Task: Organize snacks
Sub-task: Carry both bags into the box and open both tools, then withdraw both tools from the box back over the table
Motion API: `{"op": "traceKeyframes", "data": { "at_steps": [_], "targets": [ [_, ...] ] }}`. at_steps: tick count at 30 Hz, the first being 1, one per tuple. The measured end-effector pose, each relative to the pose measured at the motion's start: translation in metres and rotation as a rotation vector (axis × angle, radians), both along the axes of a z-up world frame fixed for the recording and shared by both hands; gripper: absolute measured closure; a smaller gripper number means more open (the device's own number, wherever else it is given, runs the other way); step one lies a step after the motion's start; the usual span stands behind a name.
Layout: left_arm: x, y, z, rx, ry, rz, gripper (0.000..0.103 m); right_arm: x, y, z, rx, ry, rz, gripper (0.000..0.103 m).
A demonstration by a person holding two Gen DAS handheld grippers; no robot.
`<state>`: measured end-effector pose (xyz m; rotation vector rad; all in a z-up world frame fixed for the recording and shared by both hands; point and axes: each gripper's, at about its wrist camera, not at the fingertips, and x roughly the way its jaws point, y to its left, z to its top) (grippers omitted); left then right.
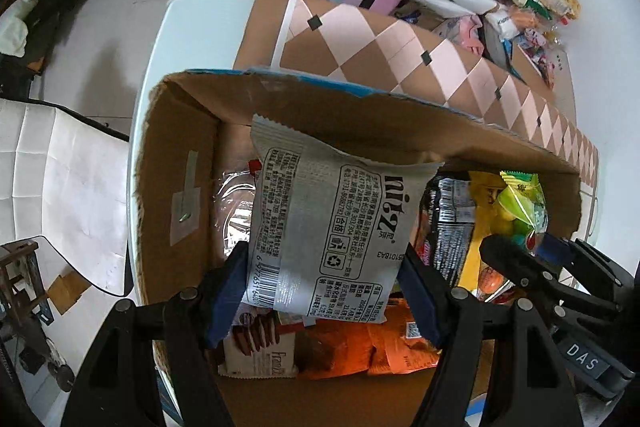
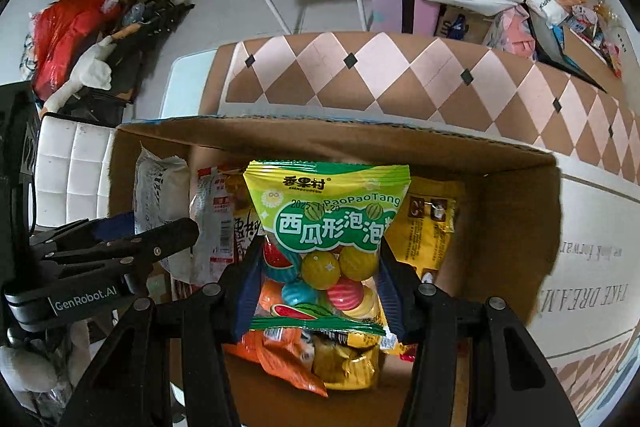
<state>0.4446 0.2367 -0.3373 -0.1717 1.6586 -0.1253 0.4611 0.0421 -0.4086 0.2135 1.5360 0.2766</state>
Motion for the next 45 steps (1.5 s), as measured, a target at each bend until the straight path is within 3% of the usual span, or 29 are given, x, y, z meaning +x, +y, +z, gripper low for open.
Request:
{"op": "traceKeyframes", "data": {
  "at_steps": [7,8,10,11,14,23,35,45],
  "targets": [
    [-0.002,0.001,-0.009,-0.013,0.053,-0.014,0.033,0.009,0.004,-0.023,-0.022,0.06,-0.002,0.047],
    [-0.002,0.002,-0.01,-0.017,0.064,-0.007,0.032,0.01,0.004,-0.025,-0.028,0.068,0.001,0.042],
    [-0.002,0.006,-0.009,-0.02,0.069,0.001,0.022,0.009,0.004,-0.022,-0.043,0.057,0.004,0.008],
    [-0.004,0.007,-0.006,-0.007,0.06,0.001,0.016,0.01,0.003,-0.019,-0.054,0.048,0.005,0.008],
    [-0.007,0.009,0.001,0.024,0.041,-0.003,0.015,0.007,0.001,-0.009,-0.066,0.033,0.004,0.008],
    [-0.028,0.009,0.034,0.016,-0.034,0.013,0.012,-0.023,-0.013,0.023,-0.099,-0.009,-0.002,0.008],
    [-0.112,0.004,0.091,0.089,-0.264,0.028,0.012,-0.115,-0.028,0.061,-0.141,-0.13,-0.024,0.007],
    [-0.174,-0.006,0.124,0.132,-0.372,0.021,0.012,-0.18,-0.037,0.105,-0.193,-0.265,-0.051,0.004]
  ]
}}
